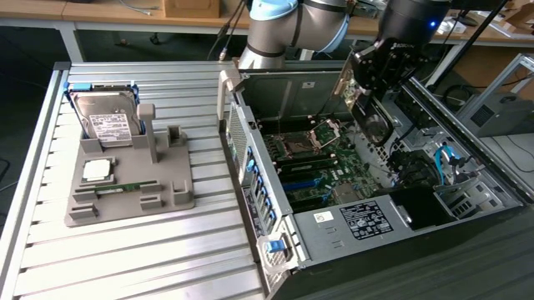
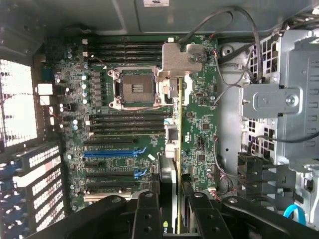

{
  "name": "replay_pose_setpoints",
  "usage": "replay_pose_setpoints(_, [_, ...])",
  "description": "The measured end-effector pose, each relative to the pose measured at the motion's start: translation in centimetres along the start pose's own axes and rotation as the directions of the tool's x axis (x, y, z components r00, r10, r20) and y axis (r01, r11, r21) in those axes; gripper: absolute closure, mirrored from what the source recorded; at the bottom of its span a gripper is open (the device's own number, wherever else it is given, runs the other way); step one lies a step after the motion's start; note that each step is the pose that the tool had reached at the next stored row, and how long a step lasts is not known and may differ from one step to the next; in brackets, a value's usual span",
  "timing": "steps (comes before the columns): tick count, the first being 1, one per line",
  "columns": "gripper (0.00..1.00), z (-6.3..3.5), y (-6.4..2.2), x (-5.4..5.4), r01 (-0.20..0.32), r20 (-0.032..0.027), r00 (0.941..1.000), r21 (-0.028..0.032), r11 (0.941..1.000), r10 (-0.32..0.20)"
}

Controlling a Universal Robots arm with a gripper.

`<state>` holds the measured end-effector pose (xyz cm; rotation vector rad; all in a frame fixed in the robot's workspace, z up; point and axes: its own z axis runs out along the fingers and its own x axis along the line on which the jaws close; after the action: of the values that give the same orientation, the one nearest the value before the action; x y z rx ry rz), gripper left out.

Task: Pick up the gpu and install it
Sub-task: 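Insert the gpu into the slot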

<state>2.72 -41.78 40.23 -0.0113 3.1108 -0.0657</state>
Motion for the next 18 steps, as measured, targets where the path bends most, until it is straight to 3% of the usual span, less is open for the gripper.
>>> replay_pose_setpoints(4, [0.73, 0.01, 0.00, 0.00, 0.096, 0.0043, 0.9954, -0.0027, 0.9954, -0.096])
replay_pose_setpoints(7, [0.73, 0.01, 0.00, 0.00, 0.187, 0.0085, 0.9823, -0.0049, 0.9823, -0.187])
replay_pose_setpoints(11, [0.73, 0.04, 0.00, 0.00, 0.300, 0.0141, 0.9539, -0.0071, 0.9539, -0.300])
replay_pose_setpoints(12, [0.73, 0.04, 0.00, 0.00, 0.314, 0.0149, 0.9493, -0.0073, 0.9493, -0.314])
replay_pose_setpoints(14, [0.73, 0.06, 0.00, 0.00, 0.381, 0.0185, 0.9243, -0.0083, 0.9244, -0.381])
replay_pose_setpoints(18, [0.73, 0.07, 0.00, 0.01, 0.449, 0.0222, 0.8935, -0.0090, 0.8936, -0.448])
